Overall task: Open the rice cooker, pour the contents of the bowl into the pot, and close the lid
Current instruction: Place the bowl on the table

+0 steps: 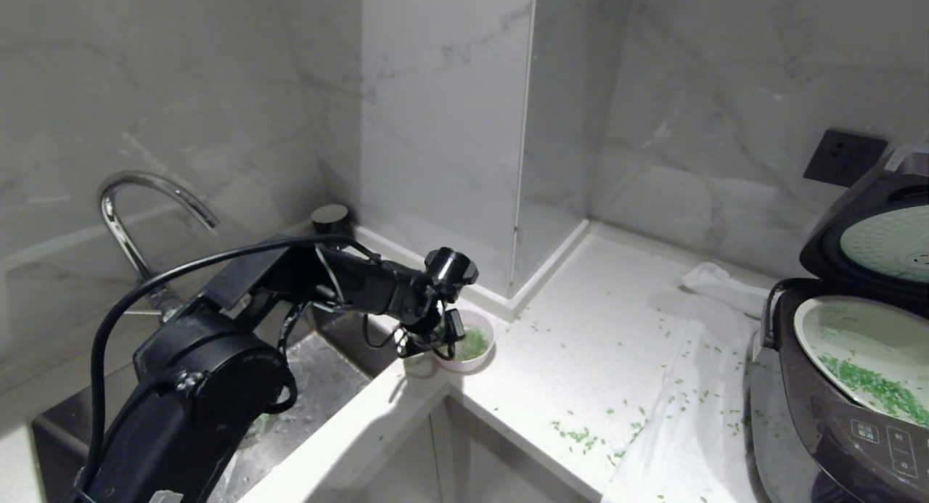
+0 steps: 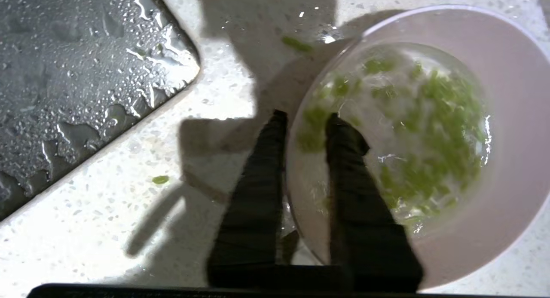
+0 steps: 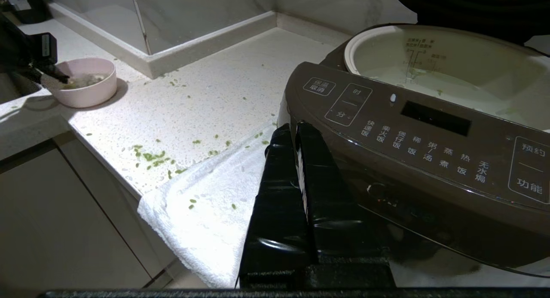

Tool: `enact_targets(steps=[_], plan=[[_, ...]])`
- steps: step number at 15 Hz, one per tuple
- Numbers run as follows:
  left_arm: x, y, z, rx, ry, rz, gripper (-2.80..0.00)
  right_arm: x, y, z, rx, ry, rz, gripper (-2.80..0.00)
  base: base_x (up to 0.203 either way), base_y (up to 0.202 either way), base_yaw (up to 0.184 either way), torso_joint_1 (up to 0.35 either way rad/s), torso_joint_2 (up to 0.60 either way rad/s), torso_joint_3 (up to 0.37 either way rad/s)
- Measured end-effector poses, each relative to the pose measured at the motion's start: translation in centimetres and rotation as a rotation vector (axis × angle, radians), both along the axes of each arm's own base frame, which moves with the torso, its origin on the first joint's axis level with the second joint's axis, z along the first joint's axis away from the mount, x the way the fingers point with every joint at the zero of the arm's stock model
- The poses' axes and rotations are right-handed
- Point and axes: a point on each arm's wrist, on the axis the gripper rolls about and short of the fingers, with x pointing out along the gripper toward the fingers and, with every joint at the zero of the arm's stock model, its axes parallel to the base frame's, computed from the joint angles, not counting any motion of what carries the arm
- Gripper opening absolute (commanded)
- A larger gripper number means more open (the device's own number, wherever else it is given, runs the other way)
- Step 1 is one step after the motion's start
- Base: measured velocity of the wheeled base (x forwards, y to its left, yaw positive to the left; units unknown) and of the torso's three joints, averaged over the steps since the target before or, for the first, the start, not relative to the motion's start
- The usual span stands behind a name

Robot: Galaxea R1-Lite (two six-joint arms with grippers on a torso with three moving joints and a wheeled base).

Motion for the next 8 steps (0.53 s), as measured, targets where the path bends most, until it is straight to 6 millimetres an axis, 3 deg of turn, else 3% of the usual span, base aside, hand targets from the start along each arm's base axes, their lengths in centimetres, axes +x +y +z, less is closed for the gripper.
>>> enact_targets(steps=[4, 8], plan=[[0.2, 0.3, 0.7, -0.015, -0.01, 0.019, 0.0, 0.0, 0.0, 0.0, 0.0, 0.001, 0.0, -2.8, 0.0, 0.0, 0.0, 0.0, 0.0, 0.0], [0.1, 1.4, 3.5, -0.042, -0.048, 0.038, 0.0, 0.0, 0.0, 0.0, 0.0, 0.0, 0.0, -2.8, 0.0, 0.0, 0.0, 0.0, 0.0, 0.0]])
